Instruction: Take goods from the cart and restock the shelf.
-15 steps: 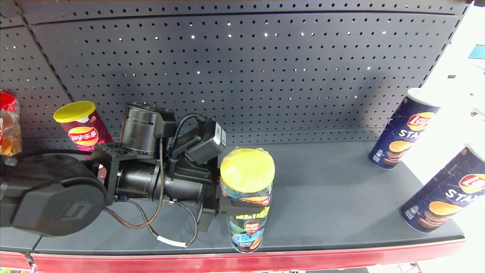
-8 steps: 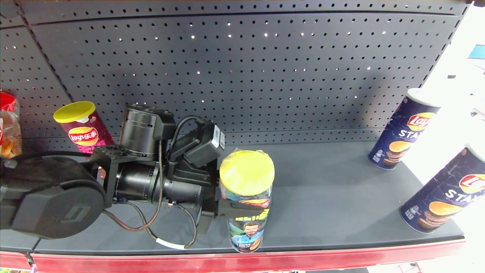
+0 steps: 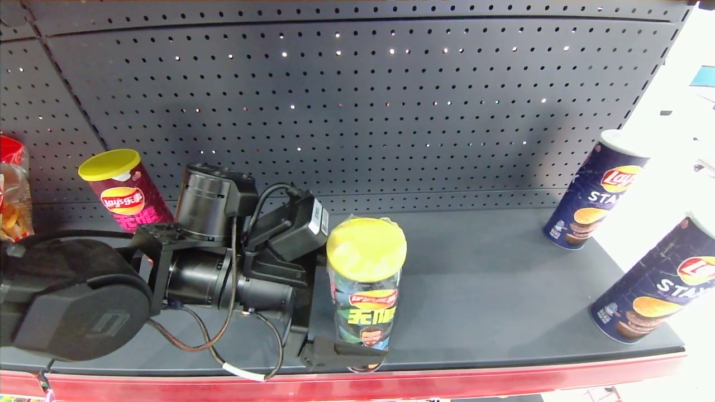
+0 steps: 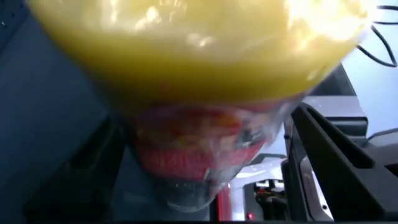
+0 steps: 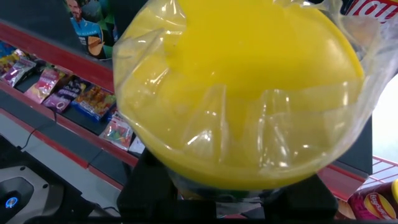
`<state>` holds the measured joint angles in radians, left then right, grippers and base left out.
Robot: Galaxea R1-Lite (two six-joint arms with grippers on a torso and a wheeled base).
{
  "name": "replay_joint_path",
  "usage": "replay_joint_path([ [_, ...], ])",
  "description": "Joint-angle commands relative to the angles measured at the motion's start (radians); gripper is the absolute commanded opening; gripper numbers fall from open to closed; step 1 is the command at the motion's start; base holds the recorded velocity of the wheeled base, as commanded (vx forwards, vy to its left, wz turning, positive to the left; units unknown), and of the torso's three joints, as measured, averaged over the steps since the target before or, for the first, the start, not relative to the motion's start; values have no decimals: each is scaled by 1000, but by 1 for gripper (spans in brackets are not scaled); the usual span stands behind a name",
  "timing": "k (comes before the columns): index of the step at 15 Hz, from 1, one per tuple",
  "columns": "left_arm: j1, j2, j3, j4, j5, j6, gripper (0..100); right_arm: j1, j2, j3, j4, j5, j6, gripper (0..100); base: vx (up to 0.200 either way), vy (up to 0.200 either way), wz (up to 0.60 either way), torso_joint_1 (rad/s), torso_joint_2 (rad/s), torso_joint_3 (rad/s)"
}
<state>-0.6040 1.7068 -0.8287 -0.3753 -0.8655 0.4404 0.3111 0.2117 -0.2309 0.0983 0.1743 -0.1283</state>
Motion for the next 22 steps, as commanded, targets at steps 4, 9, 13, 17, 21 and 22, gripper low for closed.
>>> replay_joint_path([
  [4,43,-70,111,-1,8,1,100,0,2,-5,0,1,-1,0,0,0,0,0,0,0],
  [9,139,-197,249,-1,16,1,100,3,100,-50,-8,13,-4,0,0,0,0,0,0,0],
  [13,202,-377,399,1,95,-14,100,23,436,-283,-15,53,-67,0,0,0,0,0,0,0],
  [17,217,-587,479,7,264,-131,100,184,696,-458,-28,45,-103,0,0,0,0,0,0,0],
  [21,216,-736,563,13,451,-169,100,226,868,-472,-223,44,-100,0,0,0,0,0,0,0],
  [22,216,-747,573,13,453,-175,100,229,896,-475,-253,44,-100,0,0,0,0,0,0,0],
])
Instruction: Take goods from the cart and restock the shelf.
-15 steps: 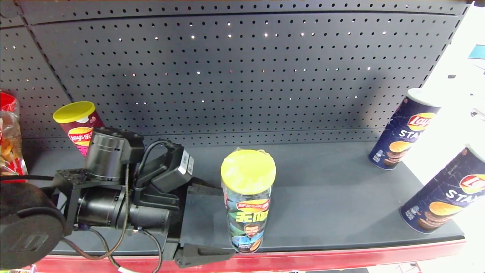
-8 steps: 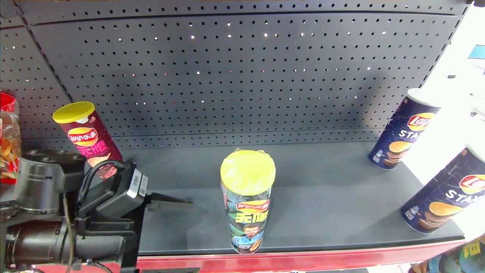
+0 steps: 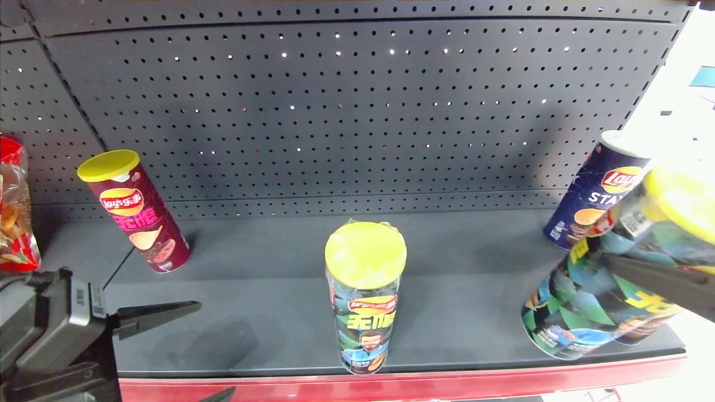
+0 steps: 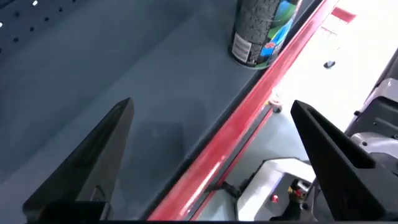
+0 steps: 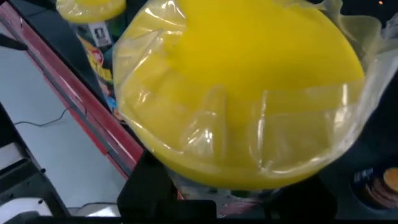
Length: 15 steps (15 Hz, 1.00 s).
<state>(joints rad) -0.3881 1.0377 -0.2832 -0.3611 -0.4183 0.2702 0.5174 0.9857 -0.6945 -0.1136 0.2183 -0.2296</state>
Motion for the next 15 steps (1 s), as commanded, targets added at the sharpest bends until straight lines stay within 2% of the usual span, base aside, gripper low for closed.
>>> replay_joint_path([
  [1,0,-85,29,-1,6,-11,100,27,159,-22,-66,0,1,0,0,0,0,0,0,0],
  [6,0,-100,32,-2,13,-11,100,59,349,-135,-159,0,3,0,0,0,0,0,0,0],
  [9,0,-111,27,-4,32,-31,100,72,504,-174,-307,-2,1,0,0,0,0,0,0,0],
  [11,2,-119,32,-2,42,-32,100,73,585,-232,-357,-16,1,0,0,0,0,0,0,0],
  [15,2,-128,32,-2,64,-45,100,75,702,-336,-357,-20,1,0,0,0,0,0,0,0],
])
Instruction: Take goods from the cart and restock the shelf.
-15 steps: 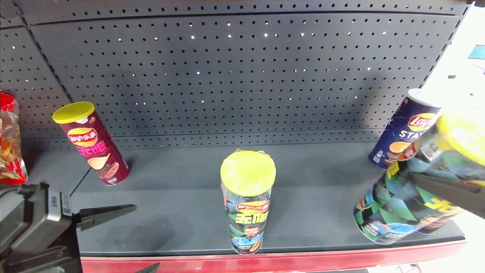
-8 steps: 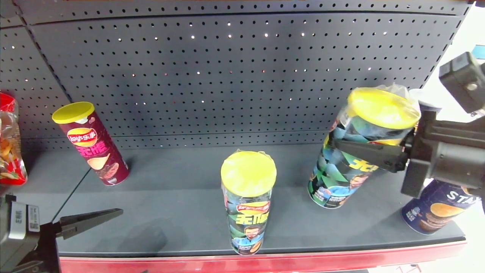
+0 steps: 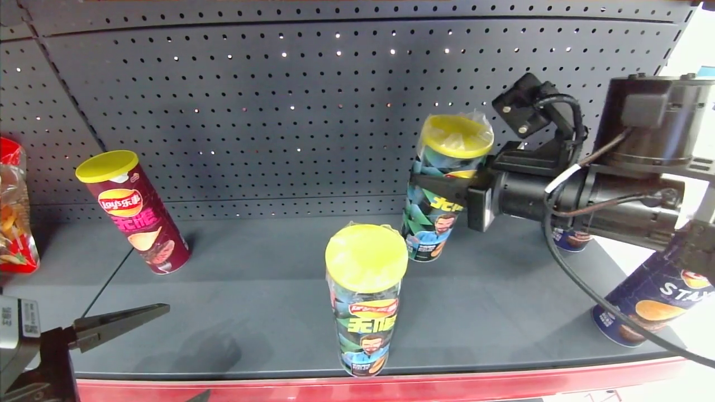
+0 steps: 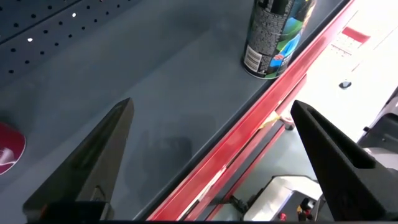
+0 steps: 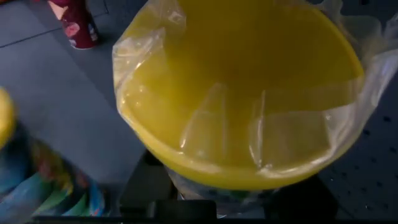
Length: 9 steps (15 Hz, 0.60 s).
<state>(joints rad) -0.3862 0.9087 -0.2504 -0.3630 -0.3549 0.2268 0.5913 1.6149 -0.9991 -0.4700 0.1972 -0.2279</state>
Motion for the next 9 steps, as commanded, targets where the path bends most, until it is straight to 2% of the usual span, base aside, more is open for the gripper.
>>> replay_joint_path([
  [1,-2,-1,-1,-1,4,-3,100,2,83,-38,-1,1,-1,0,0,0,0,0,0,0],
  [9,0,-2,0,1,10,-18,100,38,214,-147,-1,2,10,0,0,0,0,0,0,0],
])
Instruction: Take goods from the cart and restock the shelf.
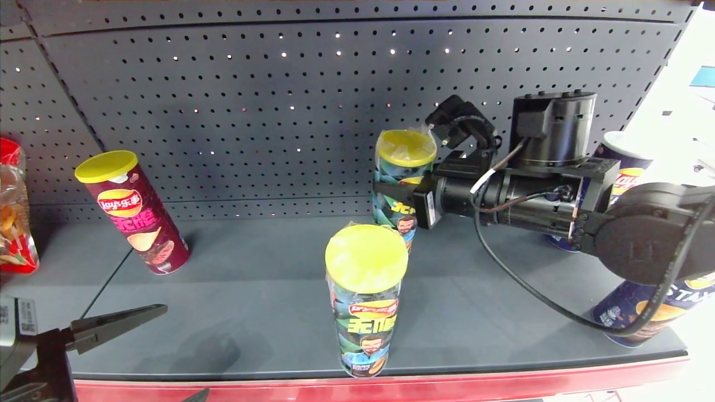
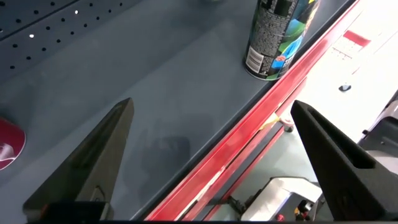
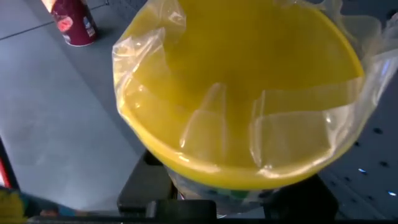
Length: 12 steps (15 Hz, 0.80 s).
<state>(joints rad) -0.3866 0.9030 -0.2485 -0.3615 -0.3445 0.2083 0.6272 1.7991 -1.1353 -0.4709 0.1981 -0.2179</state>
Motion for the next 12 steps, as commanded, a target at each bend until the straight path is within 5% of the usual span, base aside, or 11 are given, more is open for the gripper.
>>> replay_joint_path([
  [1,0,4,-2,-1,-1,-1,100,3,35,-11,0,1,9,0,0,0,0,0,0,0],
  [12,0,7,0,10,-1,-12,100,25,57,-15,1,-3,46,0,0,0,0,0,0,0],
])
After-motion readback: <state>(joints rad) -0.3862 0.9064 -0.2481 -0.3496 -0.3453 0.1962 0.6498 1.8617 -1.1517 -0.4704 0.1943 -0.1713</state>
